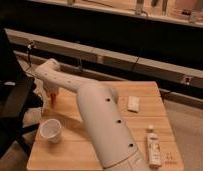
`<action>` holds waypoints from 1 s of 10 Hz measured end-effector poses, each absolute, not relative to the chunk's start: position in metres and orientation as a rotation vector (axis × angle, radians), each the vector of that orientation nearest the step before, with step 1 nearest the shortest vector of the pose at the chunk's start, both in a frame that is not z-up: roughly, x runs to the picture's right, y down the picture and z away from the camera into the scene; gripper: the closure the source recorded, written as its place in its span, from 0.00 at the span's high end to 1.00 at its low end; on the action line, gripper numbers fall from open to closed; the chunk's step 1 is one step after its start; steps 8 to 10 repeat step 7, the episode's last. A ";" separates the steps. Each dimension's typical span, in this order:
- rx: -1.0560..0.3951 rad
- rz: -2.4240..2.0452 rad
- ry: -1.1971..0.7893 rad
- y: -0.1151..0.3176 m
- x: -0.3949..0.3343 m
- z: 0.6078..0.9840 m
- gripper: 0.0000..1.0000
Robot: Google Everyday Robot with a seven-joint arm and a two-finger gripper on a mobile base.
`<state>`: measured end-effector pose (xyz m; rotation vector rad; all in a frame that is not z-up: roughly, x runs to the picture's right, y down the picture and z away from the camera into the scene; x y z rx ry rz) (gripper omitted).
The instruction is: Drag the pepper across the table
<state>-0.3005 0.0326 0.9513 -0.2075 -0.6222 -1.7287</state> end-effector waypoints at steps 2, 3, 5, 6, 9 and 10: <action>-0.201 -1.738 -0.641 0.035 -0.306 0.951 0.06; -0.196 -1.743 -0.655 0.037 -0.308 0.951 0.06; -0.193 -1.755 -0.667 0.039 -0.311 0.951 0.06; -0.191 -1.756 -0.663 0.036 -0.312 0.950 0.06; -0.190 -1.758 -0.665 0.035 -0.309 0.949 0.06; -0.190 -1.758 -0.665 0.035 -0.309 0.949 0.06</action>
